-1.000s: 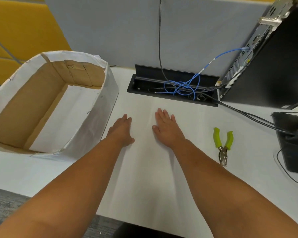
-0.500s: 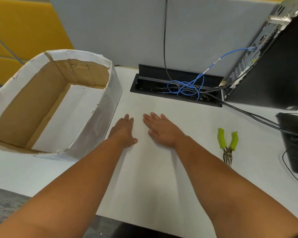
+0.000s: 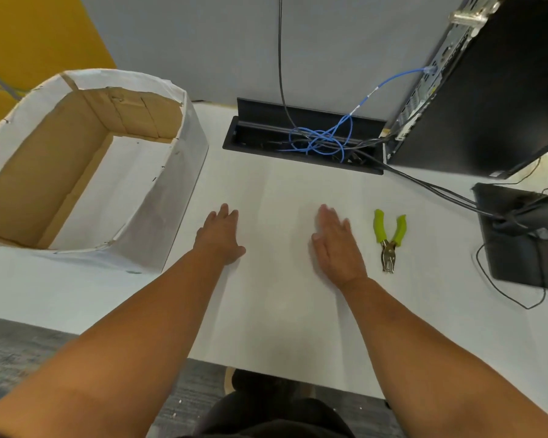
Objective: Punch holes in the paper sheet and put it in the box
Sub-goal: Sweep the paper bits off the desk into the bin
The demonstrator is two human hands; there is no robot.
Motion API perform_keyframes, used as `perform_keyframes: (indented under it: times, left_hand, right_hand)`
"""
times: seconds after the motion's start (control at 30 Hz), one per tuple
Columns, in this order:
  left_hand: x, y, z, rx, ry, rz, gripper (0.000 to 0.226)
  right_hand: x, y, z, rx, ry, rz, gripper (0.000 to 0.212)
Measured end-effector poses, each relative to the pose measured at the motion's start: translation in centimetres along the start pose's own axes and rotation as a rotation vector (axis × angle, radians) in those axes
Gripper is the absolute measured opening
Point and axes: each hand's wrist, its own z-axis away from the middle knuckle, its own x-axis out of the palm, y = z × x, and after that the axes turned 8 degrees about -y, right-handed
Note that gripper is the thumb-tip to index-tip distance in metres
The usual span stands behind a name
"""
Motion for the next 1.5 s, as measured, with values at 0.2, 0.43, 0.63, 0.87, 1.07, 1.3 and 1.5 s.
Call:
perform_keyframes:
  times: [0.2,0.43,0.63,0.87,1.07,1.3,1.5]
  left_hand:
    - [1.0,0.5,1.4,-0.001,-0.021,0.01,0.096]
    - [1.6,0.6,2.2,-0.016,-0.046,0.009,0.1]
    - [2.3,-0.2,2.5,0.024,-0.051,0.022,0.098]
    - [2.5,-0.4,2.3,0.02,-0.029,0.03,0.097]
    - [2.5,-0.3,2.4,0.018,-0.015,0.048,0.098]
    - [2.4,-0.5,2.4,0.024,0.014,0.043,0.099]
    - [2.6,-1.1,3.3,-0.026,0.03,0.086,0.094]
  right_hand:
    - [0.6,-0.1,0.6,0.155,-0.084,0.135,0.072]
    - [2.2,-2.1,2.0,-0.191,-0.237,0.261,0.069]
    - [0.4,-0.2,0.0,0.027,-0.122,0.091,0.068]
    - [0.8,-1.8,-3.8,-0.055,-0.21,0.205,0.063]
    - [1.5,-3.1,-3.9,-0.341,-0.321,0.326,0.065]
    - [1.5,-2.0,0.5,-0.53,-0.381,0.259,0.065]
    - [0.4,-1.5,-2.3,-0.244,-0.264,0.138,0.063]
